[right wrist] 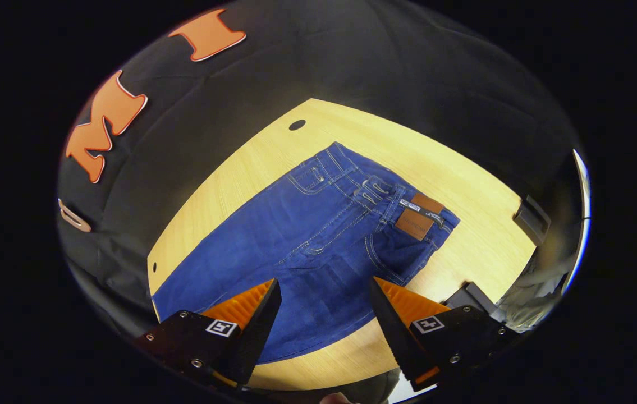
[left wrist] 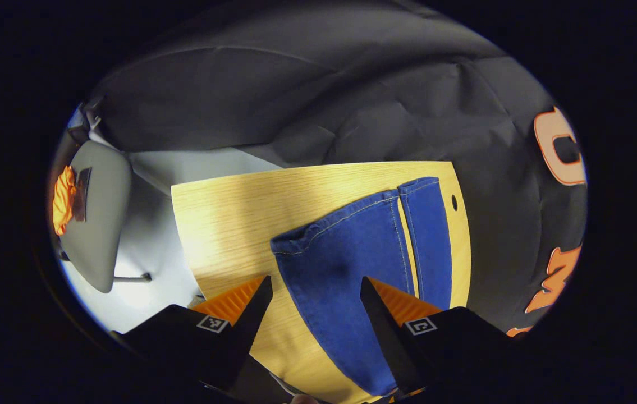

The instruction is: Grasp the waist and the cuffs of the jeans and fold them to make the two legs overlap; first hold the waist and fold one-third of the jeans toward the cuffs, then hold the cuffs and fold the remaining one-third in the same direction to finish folding.

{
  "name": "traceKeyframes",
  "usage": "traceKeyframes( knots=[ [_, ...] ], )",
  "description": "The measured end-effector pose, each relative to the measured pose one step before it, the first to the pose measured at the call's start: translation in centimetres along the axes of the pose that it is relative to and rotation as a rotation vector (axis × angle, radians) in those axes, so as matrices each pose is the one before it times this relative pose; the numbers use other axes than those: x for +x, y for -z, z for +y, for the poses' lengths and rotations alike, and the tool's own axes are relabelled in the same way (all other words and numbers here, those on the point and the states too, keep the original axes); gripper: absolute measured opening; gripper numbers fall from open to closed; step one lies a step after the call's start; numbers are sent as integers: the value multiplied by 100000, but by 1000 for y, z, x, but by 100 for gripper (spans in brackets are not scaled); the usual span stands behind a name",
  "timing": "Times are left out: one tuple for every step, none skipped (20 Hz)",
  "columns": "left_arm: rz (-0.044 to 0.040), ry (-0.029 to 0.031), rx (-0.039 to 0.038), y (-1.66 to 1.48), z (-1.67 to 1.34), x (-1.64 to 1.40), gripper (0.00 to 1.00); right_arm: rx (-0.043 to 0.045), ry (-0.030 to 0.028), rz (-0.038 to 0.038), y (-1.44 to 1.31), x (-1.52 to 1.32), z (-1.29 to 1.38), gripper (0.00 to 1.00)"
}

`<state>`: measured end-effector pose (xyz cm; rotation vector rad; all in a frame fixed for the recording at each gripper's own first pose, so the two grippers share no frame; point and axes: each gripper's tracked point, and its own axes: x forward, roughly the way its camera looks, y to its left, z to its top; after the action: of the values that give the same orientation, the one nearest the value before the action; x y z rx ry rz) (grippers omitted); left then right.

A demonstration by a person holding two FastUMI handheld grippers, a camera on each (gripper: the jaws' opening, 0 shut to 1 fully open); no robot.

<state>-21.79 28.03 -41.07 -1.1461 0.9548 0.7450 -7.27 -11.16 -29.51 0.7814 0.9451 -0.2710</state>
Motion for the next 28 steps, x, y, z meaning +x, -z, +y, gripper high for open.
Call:
traceKeyframes(
  knots=[
    [-437,1168,-500,-563,-103,155,96,1122,247,778,114,34,-87,98],
    [2,1543,-584,-14,-272,397,96,982,-69,1237,222,-40,137,98],
    [347,1514,-525,-235,-326,0,96,1338,2,765,57,-75,-33,98],
    [-309,2018,-414,-99,-298,183,96,1771,-762,728,92,-10,154,98],
    [61,1590,17,-275,-205,207,95,2446,-353,352,23,36,-41,98],
    [195,1573,705,-61,-340,185,95,2855,-771,152,26,13,82,98],
    [111,1402,1403,-122,-319,200,95,3255,140,243,32,9,-125,97],
    [64,1995,995,-95,-413,328,95,2796,-406,85,-33,46,18,98],
    [-28,1377,1052,-144,-340,349,94,1953,279,-78,-35,146,-40,98],
    [-349,1454,216,1,-481,679,94,982,-660,-318,-152,137,7,98],
    [-689,2022,-215,-407,-634,648,89,846,94,-155,-127,175,-246,98],
    [-790,2080,-119,-74,-657,439,89,910,-210,-227,-24,-110,-303,98],
    [-491,2372,-389,-143,-371,521,89,1204,241,-25,-77,-7,-152,98],
    [-119,1301,-1108,-149,-107,50,88,1179,-626,-425,-70,-45,1,98],
    [252,1232,-493,-160,-152,203,83,1166,-349,-110,-152,-52,-95,98],
    [637,-124,-132,201,41,230,80,940,-455,-323,-40,-3,-252,98],
    [165,26,-634,-41,102,127,75,953,190,-152,-129,-19,-340,98],
    [193,788,-606,-46,-98,244,71,1240,56,-387,-147,-24,-280,98],
    [-25,700,-906,-91,38,-104,69,1788,319,-478,-160,12,-367,98],
    [-396,508,-1050,-75,250,-428,69,2489,100,-355,-116,75,-442,98],
    [-239,156,-598,-73,21,-36,69,1872,-794,881,91,276,-143,98],
    [-62,-167,-59,68,39,75,69,1469,10,493,97,377,-377,98],
    [310,-201,359,-9,76,-114,69,1093,-326,78,-63,713,-106,98],
    [275,-92,183,24,-139,253,69,801,-175,450,7,670,-98,98],
    [610,386,-316,-38,-251,196,69,539,234,-342,-182,677,-139,98],
    [282,169,-816,31,114,280,69,848,1029,-278,-146,654,-383,98],
    [669,-2455,-2577,-268,674,626,65,1885,-2550,-711,-443,148,307,98],
    [543,335,-1873,80,62,270,51,3179,-3106,-1048,-455,544,596,96]
  ],
)
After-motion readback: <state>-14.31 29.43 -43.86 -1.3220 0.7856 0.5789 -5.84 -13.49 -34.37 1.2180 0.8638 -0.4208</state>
